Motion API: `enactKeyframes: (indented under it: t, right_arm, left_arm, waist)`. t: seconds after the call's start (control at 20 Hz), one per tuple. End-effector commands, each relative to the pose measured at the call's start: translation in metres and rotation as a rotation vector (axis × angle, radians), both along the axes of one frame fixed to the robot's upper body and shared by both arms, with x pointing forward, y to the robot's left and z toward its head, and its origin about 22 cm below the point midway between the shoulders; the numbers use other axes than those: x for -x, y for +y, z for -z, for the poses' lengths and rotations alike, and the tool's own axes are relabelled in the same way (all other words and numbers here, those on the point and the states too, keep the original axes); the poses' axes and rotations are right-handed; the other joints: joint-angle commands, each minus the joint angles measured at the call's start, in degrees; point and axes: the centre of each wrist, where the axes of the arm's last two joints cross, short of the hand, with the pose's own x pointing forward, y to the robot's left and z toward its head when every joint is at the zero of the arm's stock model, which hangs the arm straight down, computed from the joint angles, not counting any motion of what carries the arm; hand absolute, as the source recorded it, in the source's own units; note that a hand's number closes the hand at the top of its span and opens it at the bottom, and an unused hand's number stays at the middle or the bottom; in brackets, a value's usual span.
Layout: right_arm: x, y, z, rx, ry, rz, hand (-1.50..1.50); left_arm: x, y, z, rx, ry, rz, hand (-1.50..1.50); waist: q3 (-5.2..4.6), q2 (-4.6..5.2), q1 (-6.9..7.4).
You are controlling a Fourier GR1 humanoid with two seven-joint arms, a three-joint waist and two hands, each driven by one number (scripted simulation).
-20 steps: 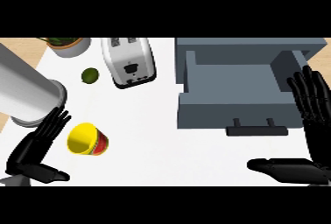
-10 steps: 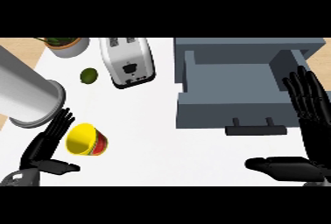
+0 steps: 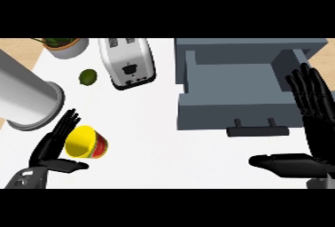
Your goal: Pick up the cup, place it into the drawer and close the drawer
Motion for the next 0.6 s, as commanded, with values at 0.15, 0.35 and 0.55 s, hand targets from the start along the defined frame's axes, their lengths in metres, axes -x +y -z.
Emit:
enactKeyframes:
  t: [0.15,0.35,0.55]
  right_arm:
    - [-0.016,0.011,-0.005,0.000,-0.006,-0.023,-1.50]
    - [-0.002,-0.001,0.004,-0.008,0.010,-0.008,-1.50]
    - [0.000,0.005,-0.008,-0.003,0.002,-0.016,-1.50]
  left_arm:
    - [0.005,0.010,0.003,0.107,-0.088,0.083,-1.50]
    - [-0.007,-0.014,0.008,0.122,-0.094,0.106,-1.50]
    - [-0.002,-0.017,0.013,0.167,-0.082,0.115,-1.50]
  waist:
    - [-0.07,0.22,0.19]
    - [-0.02,0.05,-0.27]
    - [-0.06,0.01,-0.24]
